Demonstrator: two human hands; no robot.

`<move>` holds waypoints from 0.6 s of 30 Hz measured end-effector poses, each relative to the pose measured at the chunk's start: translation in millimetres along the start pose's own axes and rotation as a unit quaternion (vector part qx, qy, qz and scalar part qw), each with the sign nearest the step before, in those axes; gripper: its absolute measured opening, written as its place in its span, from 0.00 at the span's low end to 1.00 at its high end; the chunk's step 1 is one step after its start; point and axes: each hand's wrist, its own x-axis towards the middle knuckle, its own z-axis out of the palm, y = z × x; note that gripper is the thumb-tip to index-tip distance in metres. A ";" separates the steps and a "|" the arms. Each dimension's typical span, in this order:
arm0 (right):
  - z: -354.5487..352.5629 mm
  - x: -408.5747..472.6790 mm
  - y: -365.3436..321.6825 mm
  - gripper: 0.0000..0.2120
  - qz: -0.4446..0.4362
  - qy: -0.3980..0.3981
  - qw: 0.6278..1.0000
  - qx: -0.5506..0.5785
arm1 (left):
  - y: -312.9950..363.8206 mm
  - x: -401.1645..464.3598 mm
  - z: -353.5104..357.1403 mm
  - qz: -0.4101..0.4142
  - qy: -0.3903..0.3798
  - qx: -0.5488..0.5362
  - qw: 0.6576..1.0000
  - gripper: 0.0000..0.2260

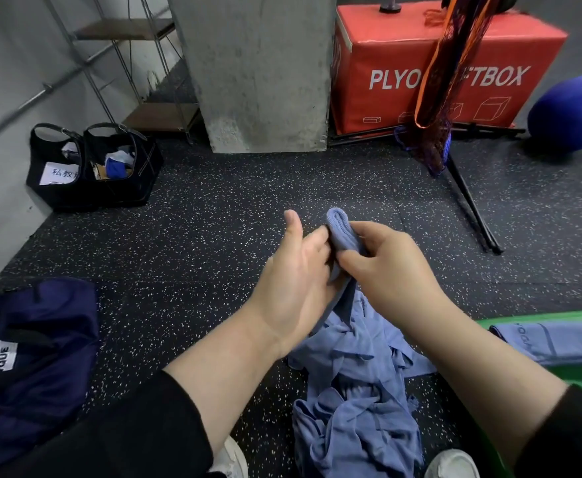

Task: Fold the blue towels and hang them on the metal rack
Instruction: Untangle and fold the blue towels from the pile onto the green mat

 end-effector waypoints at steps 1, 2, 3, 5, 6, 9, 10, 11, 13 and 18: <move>-3.6 2.0 0.3 0.11 -0.003 0.012 1.000 -0.013 | 0.6 -0.9 -1.9 -0.005 0.012 0.045 0.999 0.35; -7.5 4.6 0.9 0.11 0.002 0.022 1.000 -0.011 | 1.4 -0.7 -4.3 0.006 0.036 0.116 0.993 0.30; -12.1 6.5 0.7 0.12 0.014 0.024 1.000 0.004 | 2.9 0.7 -8.7 0.034 0.082 0.215 0.973 0.26; -20.0 10.1 2.5 0.12 0.033 0.016 0.998 0.041 | 7.7 3.1 -16.4 0.090 0.145 0.368 0.914 0.26; -22.6 11.7 3.9 0.12 0.036 0.006 0.998 0.056 | 9.6 4.5 -19.1 0.093 0.128 0.398 0.904 0.25; -28.6 11.7 3.3 0.12 0.028 -0.068 0.993 0.092 | 8.3 6.1 -22.6 0.070 0.073 0.393 0.914 0.14; -30.8 12.1 3.1 0.10 0.021 -0.095 0.991 0.096 | 5.1 6.6 -22.5 0.078 0.080 0.380 0.918 0.12; -33.5 11.8 2.1 0.09 0.011 -0.113 0.990 0.081 | 2.9 6.2 -21.1 0.087 0.086 0.371 0.921 0.11; -36.3 11.3 0.8 0.06 -0.006 -0.125 0.992 0.035 | -0.6 4.9 -17.7 0.100 0.079 0.354 0.926 0.11; -42.2 16.2 1.7 0.04 -0.026 -0.059 0.998 0.019 | -6.4 -1.3 -20.3 -0.006 0.001 0.334 0.943 0.16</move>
